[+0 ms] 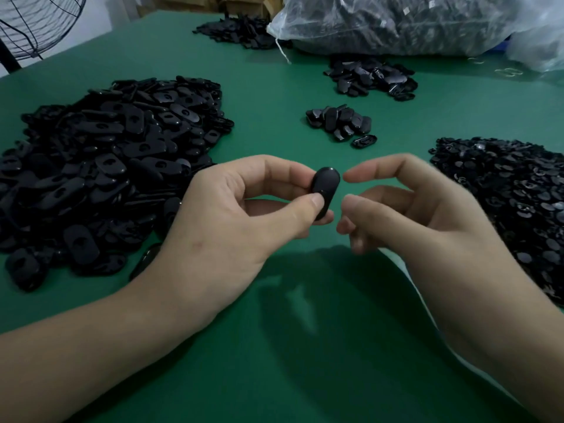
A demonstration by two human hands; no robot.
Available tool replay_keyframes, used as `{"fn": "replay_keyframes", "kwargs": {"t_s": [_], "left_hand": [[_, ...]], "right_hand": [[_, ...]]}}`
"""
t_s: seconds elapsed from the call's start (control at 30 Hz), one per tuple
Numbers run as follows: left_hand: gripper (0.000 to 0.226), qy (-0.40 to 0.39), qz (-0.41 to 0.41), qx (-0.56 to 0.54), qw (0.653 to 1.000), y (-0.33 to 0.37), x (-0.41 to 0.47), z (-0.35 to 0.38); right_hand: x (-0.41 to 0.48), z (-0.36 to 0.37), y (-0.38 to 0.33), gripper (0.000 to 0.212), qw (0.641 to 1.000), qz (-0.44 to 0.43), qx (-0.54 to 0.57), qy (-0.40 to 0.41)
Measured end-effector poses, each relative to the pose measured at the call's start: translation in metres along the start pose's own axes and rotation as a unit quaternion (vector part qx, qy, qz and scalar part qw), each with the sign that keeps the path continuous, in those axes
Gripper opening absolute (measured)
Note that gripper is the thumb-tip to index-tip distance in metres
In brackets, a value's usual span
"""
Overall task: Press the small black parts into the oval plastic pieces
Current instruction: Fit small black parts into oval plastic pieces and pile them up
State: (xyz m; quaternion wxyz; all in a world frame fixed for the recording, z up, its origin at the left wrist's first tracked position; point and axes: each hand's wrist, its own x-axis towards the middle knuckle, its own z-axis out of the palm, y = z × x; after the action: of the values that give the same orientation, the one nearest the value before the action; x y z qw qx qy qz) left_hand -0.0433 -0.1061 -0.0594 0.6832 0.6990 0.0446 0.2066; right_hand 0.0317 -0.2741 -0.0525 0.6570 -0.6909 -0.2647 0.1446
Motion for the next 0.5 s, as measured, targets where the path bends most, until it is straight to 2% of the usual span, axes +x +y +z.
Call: {"fn": "replay_keyframes", "kwargs": {"t_s": [0.07,0.17,0.3,0.5], "left_hand": [[0.013,-0.006,0.025,0.022,0.999,0.0002,-0.0022,0.001],[0.016,-0.009,0.056,0.059,0.997,0.0018,-0.004,0.0024],[0.021,0.003,0.095,0.107,0.99,0.0017,-0.0053,0.0033],[0.024,0.009,0.176,0.21,0.962,0.0055,-0.0083,0.0034]], "right_hand": [[0.0005,0.0025,0.0011,0.02,0.996,0.052,0.065,-0.023],[0.0006,0.0049,0.0023,0.01,0.986,0.085,0.133,-0.051],[0.0,0.0041,0.0023,0.005,0.976,0.106,0.175,-0.071],[0.0004,0.0035,0.0025,0.008,0.964,0.122,0.216,-0.091]]}}
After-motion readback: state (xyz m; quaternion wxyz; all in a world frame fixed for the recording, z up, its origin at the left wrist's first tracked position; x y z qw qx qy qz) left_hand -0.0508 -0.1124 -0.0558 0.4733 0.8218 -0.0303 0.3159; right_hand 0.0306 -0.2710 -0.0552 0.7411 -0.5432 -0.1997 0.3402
